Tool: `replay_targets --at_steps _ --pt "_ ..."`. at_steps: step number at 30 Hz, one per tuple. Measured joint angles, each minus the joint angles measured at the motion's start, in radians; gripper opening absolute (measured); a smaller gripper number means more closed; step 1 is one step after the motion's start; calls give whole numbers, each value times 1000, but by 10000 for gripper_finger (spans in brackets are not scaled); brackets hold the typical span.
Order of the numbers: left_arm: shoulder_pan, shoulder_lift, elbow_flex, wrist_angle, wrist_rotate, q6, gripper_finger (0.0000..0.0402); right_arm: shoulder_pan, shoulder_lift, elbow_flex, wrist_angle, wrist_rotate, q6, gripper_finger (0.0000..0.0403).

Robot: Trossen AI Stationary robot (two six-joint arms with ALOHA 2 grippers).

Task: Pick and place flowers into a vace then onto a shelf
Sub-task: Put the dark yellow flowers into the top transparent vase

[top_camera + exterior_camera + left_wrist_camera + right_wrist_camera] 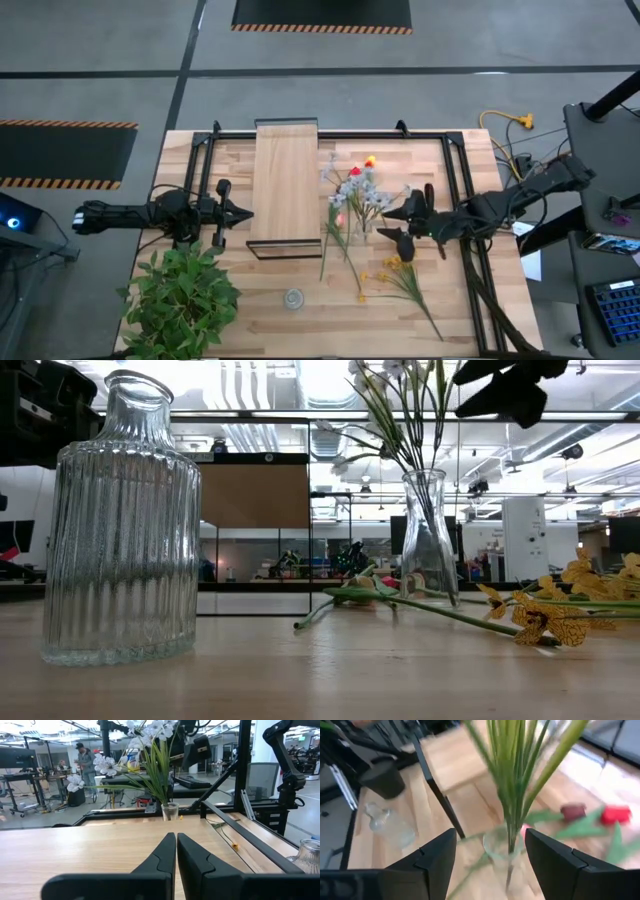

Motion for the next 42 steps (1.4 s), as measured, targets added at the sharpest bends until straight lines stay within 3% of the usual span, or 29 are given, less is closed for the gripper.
replay_targets --at_steps 8,21,33,42 --pt "0 0 0 0 0 0 0 61 124 188 -379 -6 267 226" --pt "0 0 0 0 0 0 0 165 360 384 -722 -129 535 226" --pt "0 0 0 0 0 0 0 264 493 398 -751 -277 722 226" --pt "0 0 0 0 0 0 0 342 608 397 -738 -311 840 226"
